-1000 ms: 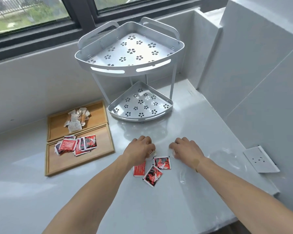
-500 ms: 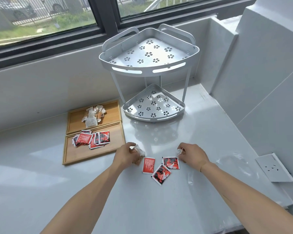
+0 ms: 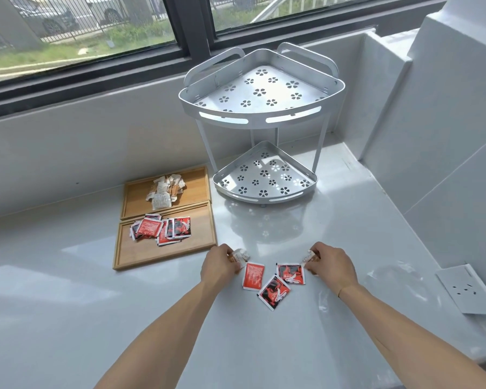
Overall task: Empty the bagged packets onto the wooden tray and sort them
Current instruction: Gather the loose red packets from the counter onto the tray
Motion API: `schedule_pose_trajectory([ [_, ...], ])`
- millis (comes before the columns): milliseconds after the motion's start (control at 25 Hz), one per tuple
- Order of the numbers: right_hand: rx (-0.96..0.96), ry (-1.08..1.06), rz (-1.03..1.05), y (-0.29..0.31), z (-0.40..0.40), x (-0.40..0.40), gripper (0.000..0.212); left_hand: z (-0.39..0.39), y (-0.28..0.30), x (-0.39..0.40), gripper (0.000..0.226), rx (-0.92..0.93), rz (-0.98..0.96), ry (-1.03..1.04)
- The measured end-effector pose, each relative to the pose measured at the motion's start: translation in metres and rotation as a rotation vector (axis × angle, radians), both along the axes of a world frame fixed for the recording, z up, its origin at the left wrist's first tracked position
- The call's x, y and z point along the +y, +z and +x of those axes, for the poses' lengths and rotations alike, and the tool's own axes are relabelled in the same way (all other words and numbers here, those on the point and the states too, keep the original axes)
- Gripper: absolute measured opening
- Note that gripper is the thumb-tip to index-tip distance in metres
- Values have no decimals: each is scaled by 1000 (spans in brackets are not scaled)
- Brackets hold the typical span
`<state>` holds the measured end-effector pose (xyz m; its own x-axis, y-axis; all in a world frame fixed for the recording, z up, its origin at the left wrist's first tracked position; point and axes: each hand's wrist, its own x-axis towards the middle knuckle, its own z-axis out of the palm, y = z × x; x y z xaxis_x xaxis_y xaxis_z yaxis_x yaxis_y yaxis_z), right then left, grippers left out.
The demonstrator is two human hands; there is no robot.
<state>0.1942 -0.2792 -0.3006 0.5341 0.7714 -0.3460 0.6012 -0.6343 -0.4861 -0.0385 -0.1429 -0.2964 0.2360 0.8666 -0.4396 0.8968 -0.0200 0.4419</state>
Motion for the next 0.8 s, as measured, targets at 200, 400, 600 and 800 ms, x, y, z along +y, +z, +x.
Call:
schedule_pose_trajectory([
  [200, -97, 22, -100, 8, -3, -1, 24, -3, 5, -5, 19, -36, -75, 91],
  [400, -51, 89, -82, 25, -18, 10, 19, -27, 13, -14, 28, -239, -165, 147],
  [600, 11, 192, -30, 52, -57, 45, 22, -78, 33, 0, 13, -286, -140, 92],
  [800, 76, 273, 14, 69, -112, 97, 15, -131, 54, 33, 16, -254, -82, 19],
])
